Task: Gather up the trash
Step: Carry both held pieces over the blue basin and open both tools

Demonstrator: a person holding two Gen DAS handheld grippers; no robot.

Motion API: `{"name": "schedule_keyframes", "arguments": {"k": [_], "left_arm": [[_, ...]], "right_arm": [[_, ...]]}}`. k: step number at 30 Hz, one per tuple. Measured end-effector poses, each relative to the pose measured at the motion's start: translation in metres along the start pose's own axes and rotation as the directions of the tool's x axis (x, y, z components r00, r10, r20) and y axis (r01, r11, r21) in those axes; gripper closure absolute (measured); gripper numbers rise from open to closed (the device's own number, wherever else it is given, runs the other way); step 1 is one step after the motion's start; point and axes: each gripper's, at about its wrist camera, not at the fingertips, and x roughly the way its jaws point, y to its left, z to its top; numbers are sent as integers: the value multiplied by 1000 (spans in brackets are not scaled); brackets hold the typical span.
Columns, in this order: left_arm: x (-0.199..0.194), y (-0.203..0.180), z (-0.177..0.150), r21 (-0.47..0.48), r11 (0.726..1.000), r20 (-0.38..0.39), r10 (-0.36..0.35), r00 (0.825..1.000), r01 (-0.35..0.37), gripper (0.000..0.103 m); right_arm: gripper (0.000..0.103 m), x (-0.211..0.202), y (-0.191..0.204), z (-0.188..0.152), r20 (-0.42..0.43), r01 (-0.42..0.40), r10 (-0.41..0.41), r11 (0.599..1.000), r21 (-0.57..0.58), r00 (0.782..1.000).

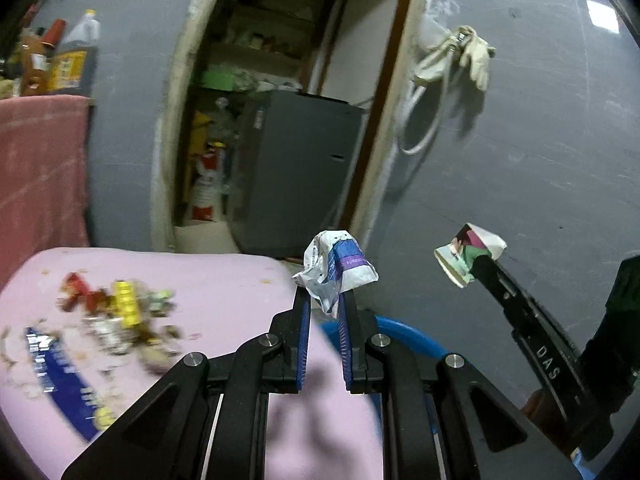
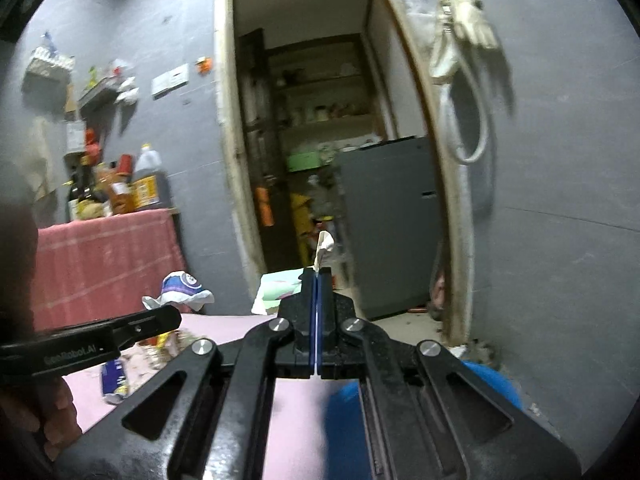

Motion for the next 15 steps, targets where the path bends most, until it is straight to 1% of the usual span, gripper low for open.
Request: {"name": "schedule_keyframes", "arguments": {"k": [4, 8, 10, 11, 15], "left_arm": [[30, -20, 6, 1, 999, -52, -45, 998, 45, 92], [64, -37, 6, 23, 997, -127, -63, 990, 67, 92], [85, -43, 4, 10, 997, -187, -72, 980, 75, 92], [98, -44, 3, -4, 997, -224, -80, 971, 81, 92], [135, -49, -9, 8, 999, -335, -47, 941, 53, 91]], "right_arm": [[103, 2, -31, -1, -30, 62, -61, 996, 59, 998], [103, 11, -59, -7, -88, 124, -113, 984, 126, 990], [103, 16, -71, -11, -125, 146, -127, 977, 154, 984], [102, 20, -77, -13, -153, 152, -127, 974, 169, 980], [102, 37, -95, -24, -263, 177, -116, 960, 219, 958]]}}
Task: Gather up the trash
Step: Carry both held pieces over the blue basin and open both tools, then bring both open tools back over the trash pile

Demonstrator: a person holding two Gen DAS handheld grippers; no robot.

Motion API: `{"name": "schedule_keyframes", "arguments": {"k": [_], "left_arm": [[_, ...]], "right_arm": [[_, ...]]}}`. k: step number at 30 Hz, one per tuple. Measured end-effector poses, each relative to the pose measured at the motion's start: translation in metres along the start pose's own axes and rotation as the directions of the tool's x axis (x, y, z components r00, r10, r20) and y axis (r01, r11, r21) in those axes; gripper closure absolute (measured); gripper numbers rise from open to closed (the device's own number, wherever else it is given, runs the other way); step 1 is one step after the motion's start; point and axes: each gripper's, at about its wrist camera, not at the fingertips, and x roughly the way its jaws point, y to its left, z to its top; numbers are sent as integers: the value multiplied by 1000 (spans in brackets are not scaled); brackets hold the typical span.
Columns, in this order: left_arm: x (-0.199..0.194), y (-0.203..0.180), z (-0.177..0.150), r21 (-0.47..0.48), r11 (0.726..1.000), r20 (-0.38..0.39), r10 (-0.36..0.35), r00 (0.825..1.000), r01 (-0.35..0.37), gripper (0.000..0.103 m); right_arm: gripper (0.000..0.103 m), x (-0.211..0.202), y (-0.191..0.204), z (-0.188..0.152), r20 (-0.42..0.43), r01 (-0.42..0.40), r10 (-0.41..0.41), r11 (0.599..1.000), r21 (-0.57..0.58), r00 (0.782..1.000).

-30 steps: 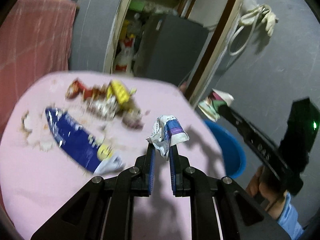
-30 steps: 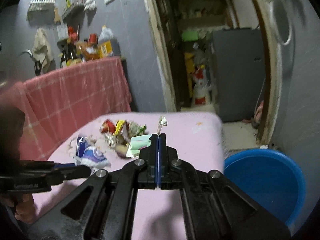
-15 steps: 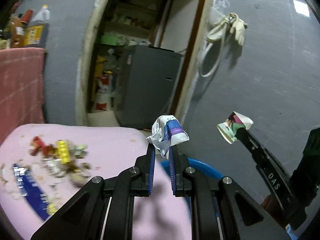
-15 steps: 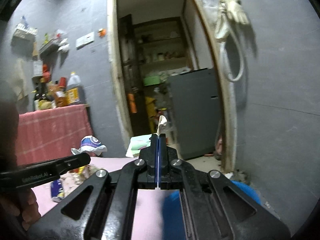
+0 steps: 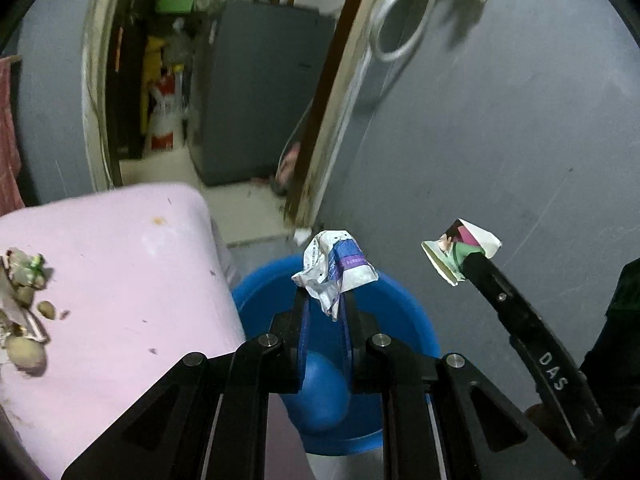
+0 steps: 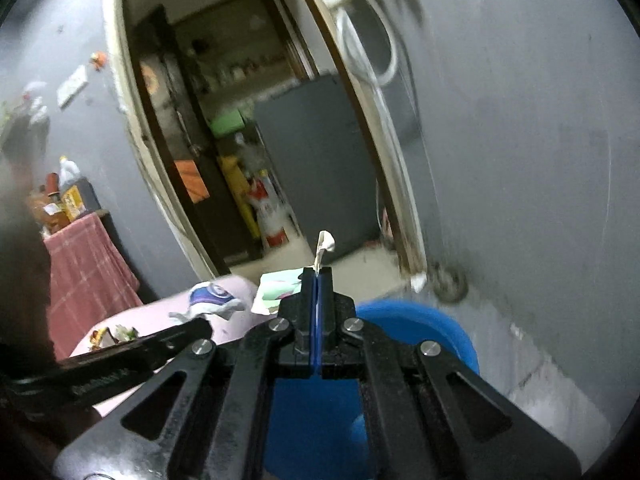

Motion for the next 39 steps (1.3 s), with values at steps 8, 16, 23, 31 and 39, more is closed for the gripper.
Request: {"name": "schedule_keyframes", "arguments": {"k": [8, 16, 23, 31, 39], "left_arm": [[35, 7, -13, -21, 1000, -74, 19, 997, -21, 77], [29, 25, -19, -75, 997, -94, 24, 995, -31, 64], [-11, 39, -22, -105, 991, 3, 87, 996, -86, 49], [-76, 63, -26, -150, 974, 175, 194, 965, -169, 22], [-151, 91, -42, -213, 939, 352, 331, 875, -270, 5]], "right_arm": [[98, 26, -24, -4, -123, 3, 9, 996, 94, 992], [87, 39, -29, -8, -176, -2, 24, 992, 124, 984], [63, 37, -17, -7, -159, -5, 18, 997, 79, 987], [19, 19, 14, -2, -44, -23, 21, 999, -27, 999], [0, -17, 77, -6, 143, -100, 128, 976, -191, 981]]}}
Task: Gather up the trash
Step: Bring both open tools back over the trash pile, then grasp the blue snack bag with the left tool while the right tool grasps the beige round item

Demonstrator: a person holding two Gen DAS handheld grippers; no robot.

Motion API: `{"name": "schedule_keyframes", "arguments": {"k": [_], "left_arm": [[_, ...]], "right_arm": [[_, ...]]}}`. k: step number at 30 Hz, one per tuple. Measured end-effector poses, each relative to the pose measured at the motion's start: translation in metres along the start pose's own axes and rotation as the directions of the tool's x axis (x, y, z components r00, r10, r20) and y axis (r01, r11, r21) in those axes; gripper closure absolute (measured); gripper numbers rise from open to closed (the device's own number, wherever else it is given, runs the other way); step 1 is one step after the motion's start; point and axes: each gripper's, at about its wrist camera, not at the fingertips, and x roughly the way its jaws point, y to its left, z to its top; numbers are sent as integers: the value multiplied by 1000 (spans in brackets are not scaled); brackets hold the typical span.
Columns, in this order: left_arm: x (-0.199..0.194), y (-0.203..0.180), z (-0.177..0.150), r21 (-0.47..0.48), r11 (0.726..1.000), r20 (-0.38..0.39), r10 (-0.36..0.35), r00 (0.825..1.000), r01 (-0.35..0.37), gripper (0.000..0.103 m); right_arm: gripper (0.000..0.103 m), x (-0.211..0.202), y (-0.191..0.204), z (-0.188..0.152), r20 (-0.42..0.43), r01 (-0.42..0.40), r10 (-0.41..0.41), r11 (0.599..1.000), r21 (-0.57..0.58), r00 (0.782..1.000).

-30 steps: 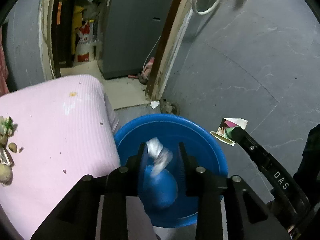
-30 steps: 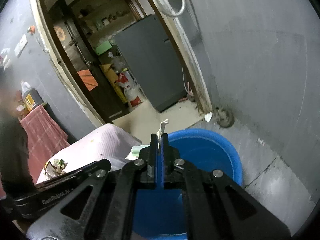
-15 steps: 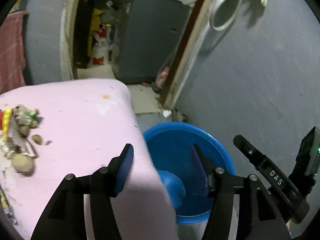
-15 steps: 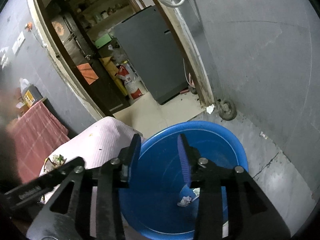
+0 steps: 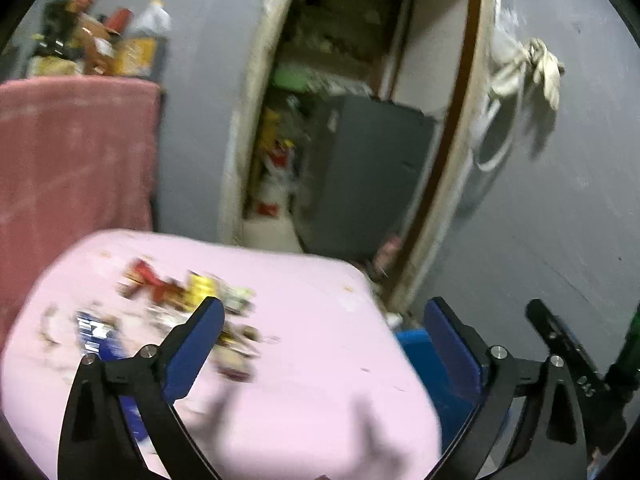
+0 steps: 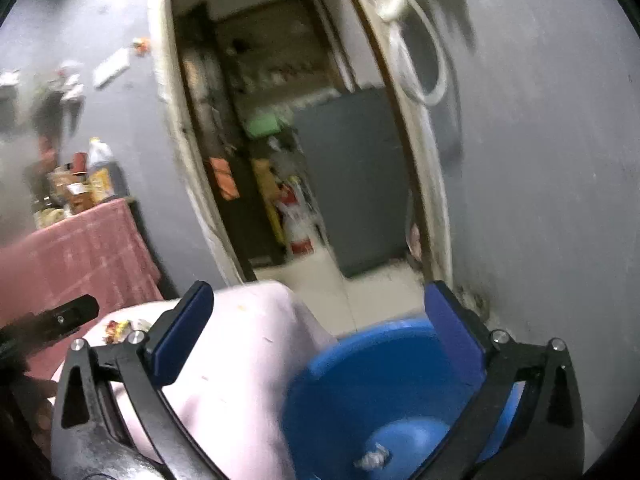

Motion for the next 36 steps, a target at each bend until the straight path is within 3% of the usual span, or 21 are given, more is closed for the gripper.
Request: {"name": "schedule_keyframes", "arguments": {"k": [7, 11, 16, 22, 27, 33, 36], "left_arm": [[-46, 32, -7, 16, 991, 122, 128, 984, -131, 2], [-67, 51, -16, 29, 978, 185, 198, 963, -207, 2], [-83, 79, -23, 4, 965, 207, 256, 944, -263, 2], [-79, 104, -37, -6, 959, 123, 283, 951, -285, 2], [-61, 115, -49, -10, 961, -9, 277, 961, -277, 2], [-37, 124, -56, -25, 965, -147, 255, 956, -261, 2], [-31, 129, -57, -53, 966, -188, 238, 953, -252, 3]], "right_arm": [[0, -15, 61, -2, 94, -35, 48, 990, -134, 994], [0, -18, 85, -2, 131, -72, 93, 985, -158, 987], [0, -11, 110, -10, 145, -93, 125, 974, -207, 982], [0, -1, 124, -18, 88, -150, 174, 962, -228, 981], [0, 14, 126, -23, -8, -233, 236, 957, -174, 972], [0, 40, 126, -32, -147, -273, 257, 957, -101, 955], [0, 52, 128, -39, -209, -305, 282, 949, -86, 936]]}}
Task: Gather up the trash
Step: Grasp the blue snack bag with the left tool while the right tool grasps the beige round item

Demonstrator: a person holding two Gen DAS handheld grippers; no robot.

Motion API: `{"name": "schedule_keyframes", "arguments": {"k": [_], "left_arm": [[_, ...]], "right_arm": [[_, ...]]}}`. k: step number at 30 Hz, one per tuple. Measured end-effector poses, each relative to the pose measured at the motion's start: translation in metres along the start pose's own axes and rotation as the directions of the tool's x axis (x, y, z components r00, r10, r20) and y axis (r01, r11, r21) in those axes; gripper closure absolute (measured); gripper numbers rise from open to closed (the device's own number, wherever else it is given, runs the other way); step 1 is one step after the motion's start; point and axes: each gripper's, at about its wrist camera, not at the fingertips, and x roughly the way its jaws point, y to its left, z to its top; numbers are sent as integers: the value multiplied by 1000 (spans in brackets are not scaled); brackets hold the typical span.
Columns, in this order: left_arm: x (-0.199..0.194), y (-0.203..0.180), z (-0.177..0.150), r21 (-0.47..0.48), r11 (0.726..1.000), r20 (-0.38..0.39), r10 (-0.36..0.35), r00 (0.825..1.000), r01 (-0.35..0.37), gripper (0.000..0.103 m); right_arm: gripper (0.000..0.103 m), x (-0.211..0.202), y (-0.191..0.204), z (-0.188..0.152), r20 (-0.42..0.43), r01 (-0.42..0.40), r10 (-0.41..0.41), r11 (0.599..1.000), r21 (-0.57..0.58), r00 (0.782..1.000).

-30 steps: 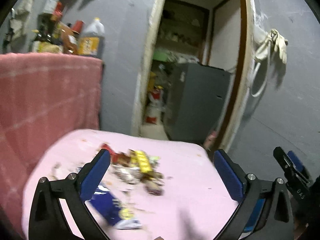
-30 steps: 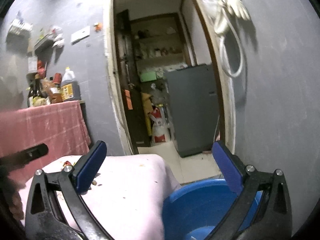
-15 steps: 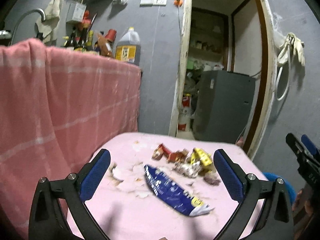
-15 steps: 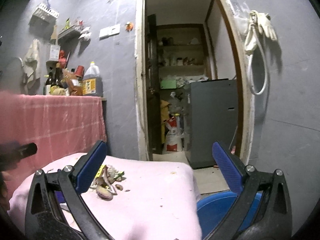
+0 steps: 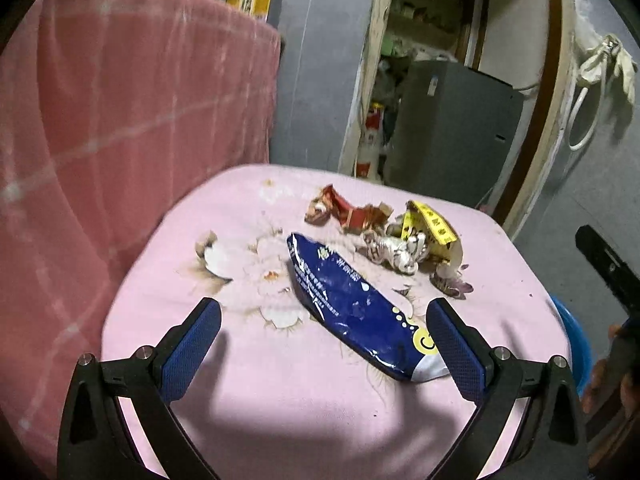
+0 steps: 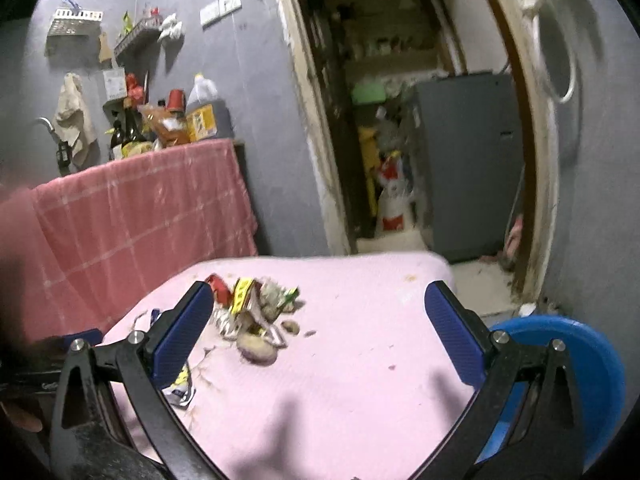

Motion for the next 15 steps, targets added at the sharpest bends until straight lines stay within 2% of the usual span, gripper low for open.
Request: {"name": "schedule_keyframes", "arguments": {"k": [3, 7, 11, 15], "left_arm": [[6, 4, 1, -22, 1000, -37, -17, 999, 17, 8], [17, 7, 3, -45, 998, -95, -53, 994, 49, 24], [25, 9, 6, -69, 995, -125, -82, 989, 74, 37], [31, 11, 10, -91, 991, -144, -108, 984, 95, 52]], "right_arm": [[0, 12, 2, -4, -53, -8, 7, 1000, -9, 999], [2, 29, 6, -10, -128, -29, 27, 1000, -11, 991], [20, 49, 12, -17, -215, -56, 51, 998, -18, 975], [31, 64, 16, -21, -283, -91, 83, 996, -15, 956]]}}
